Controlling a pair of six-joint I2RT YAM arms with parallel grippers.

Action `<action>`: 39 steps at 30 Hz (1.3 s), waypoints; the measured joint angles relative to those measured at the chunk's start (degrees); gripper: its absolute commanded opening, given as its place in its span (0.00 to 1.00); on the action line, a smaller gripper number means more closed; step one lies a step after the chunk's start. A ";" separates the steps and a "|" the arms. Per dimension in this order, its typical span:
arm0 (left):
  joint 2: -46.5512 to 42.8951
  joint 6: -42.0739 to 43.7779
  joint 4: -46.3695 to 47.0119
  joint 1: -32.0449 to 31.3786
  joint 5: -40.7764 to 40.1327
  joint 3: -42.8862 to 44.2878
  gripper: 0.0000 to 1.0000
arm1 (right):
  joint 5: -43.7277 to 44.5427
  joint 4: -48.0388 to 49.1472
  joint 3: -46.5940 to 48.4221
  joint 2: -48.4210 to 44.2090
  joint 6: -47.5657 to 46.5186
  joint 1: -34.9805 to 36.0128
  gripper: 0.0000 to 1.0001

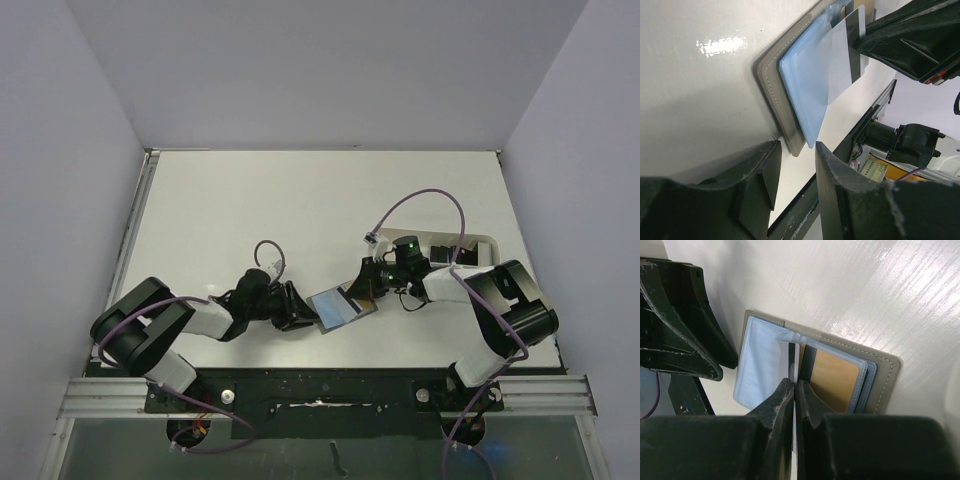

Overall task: Put the credit cards into the card holder
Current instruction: Insert the credit card into the card holder.

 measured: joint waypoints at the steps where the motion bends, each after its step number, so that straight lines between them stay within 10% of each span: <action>1: 0.50 -0.24 0.83 -0.15 0.02 0.00 0.33 | 0.09 0.61 -0.22 0.00 0.37 0.00 0.00; 13: 2.97 -1.01 0.44 -0.83 -0.90 0.90 0.00 | 2.19 6.47 -2.60 0.00 4.28 0.00 0.00; 31: 2.97 -0.52 -1.55 -1.33 -1.27 2.05 0.00 | 7.48 18.75 -8.37 0.07 14.12 2.45 0.00; 39: 2.97 -0.57 -1.53 -1.57 -1.49 2.05 0.00 | 11.47 16.72 -8.17 -0.92 15.80 5.33 0.29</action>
